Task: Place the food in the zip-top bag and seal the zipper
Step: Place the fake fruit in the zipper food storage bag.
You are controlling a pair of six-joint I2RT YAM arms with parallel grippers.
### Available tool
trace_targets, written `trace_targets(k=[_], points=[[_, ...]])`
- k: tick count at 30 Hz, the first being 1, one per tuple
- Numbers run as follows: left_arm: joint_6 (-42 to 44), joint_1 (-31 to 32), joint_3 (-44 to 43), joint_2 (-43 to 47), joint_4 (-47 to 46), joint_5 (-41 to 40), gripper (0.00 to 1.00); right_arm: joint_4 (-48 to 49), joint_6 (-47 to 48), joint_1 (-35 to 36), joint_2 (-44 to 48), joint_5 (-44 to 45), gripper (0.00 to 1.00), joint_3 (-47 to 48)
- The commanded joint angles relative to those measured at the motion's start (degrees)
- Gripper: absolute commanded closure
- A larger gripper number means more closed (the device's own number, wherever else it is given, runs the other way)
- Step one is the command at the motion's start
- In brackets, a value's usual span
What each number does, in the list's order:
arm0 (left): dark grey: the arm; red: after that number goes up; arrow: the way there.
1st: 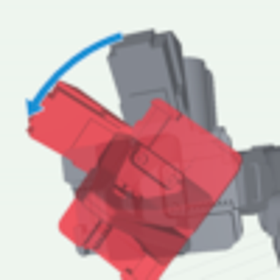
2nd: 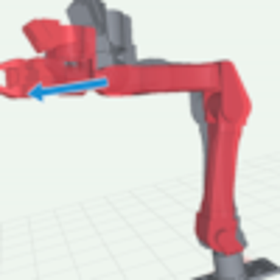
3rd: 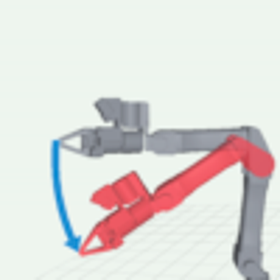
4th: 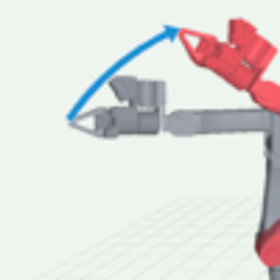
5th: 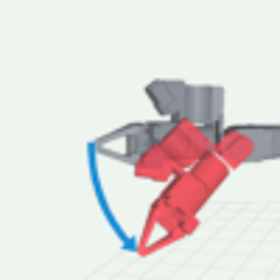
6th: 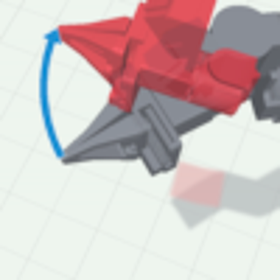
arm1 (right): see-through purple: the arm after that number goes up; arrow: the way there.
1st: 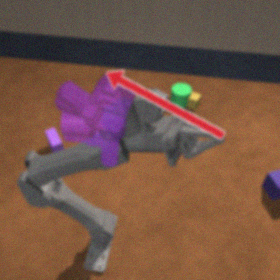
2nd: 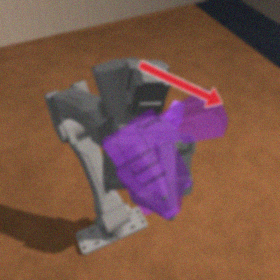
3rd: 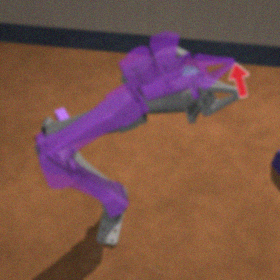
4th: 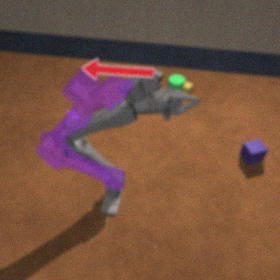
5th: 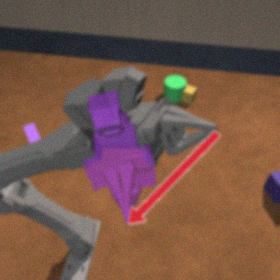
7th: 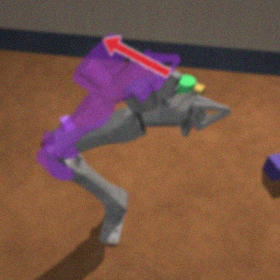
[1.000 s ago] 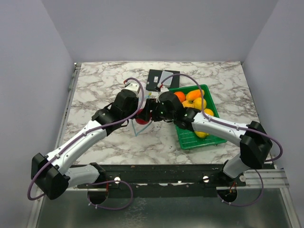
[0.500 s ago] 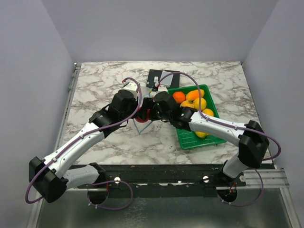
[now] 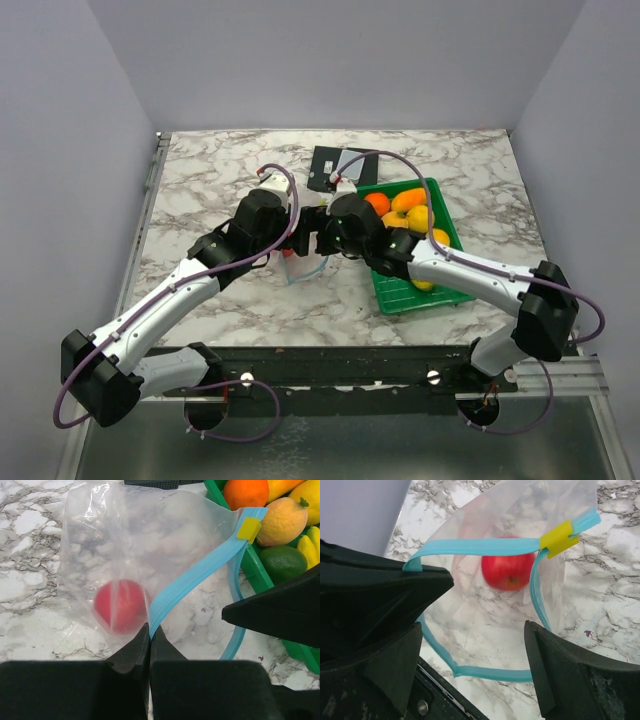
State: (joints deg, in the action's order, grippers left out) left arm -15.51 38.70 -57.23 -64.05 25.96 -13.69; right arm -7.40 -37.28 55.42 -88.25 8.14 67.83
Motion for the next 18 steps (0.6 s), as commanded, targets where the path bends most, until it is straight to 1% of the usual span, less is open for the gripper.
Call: trace_targets(k=[1,9,14,18], points=[[-0.1,-0.3,0.6,0.7,-1.0,-0.7,1.0,-0.1,1.3,0.5,4.1,-0.7,0.12,-1.3],[-0.2,-0.2,0.7,0.9,-1.0,-1.5,1.0,-2.8,2.4,0.5,10.5,-0.4,0.13,-3.8],[-0.3,-0.2,0.7,1.0,-1.0,-1.7,1.0,-6.0,2.3,0.5,15.4,3.2,0.15,-6.7],[-0.3,-0.3,0.7,1.3,-1.0,-1.5,1.0,-9.8,1.4,0.5,18.2,8.1,0.16,-8.6]])
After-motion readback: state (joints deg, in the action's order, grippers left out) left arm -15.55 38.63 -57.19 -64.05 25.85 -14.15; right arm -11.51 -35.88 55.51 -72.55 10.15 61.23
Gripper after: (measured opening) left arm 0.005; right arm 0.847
